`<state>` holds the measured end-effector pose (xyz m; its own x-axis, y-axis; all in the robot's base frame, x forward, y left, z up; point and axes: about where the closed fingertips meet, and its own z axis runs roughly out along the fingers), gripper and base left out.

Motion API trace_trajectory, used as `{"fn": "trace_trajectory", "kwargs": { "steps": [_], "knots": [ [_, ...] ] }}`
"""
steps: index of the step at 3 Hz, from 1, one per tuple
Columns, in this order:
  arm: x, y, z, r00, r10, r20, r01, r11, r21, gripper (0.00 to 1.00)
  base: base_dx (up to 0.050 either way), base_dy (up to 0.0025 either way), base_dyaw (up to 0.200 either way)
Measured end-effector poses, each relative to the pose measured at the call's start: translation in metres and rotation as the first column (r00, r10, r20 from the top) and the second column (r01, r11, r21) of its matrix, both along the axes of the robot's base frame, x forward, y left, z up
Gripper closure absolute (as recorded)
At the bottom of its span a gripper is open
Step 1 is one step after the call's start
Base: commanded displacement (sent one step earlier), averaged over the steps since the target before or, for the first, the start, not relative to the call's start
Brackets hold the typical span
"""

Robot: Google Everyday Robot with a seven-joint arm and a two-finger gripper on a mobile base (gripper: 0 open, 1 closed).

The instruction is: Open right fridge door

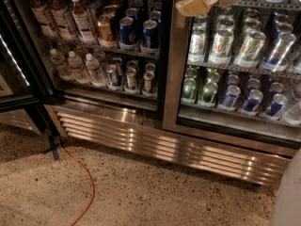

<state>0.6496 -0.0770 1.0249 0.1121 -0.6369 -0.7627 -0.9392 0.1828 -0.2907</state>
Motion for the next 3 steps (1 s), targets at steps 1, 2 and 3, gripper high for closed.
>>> {"fn": "trace_trajectory", "kwargs": {
  "steps": [1, 2, 3],
  "knots": [
    [0.0077, -0.0042, 0.0030, 1.0000, 0.000, 0.000, 0.000, 1.000, 0.000, 1.00, 0.000, 0.00000, 0.000],
    [0.0121, -0.0058, 0.0040, 1.0000, 0.000, 0.000, 0.000, 1.000, 0.000, 1.00, 0.000, 0.00000, 0.000],
    [0.0154, -0.0069, 0.0041, 1.0000, 0.000, 0.000, 0.000, 1.000, 0.000, 1.00, 0.000, 0.00000, 0.000]
  ]
}}
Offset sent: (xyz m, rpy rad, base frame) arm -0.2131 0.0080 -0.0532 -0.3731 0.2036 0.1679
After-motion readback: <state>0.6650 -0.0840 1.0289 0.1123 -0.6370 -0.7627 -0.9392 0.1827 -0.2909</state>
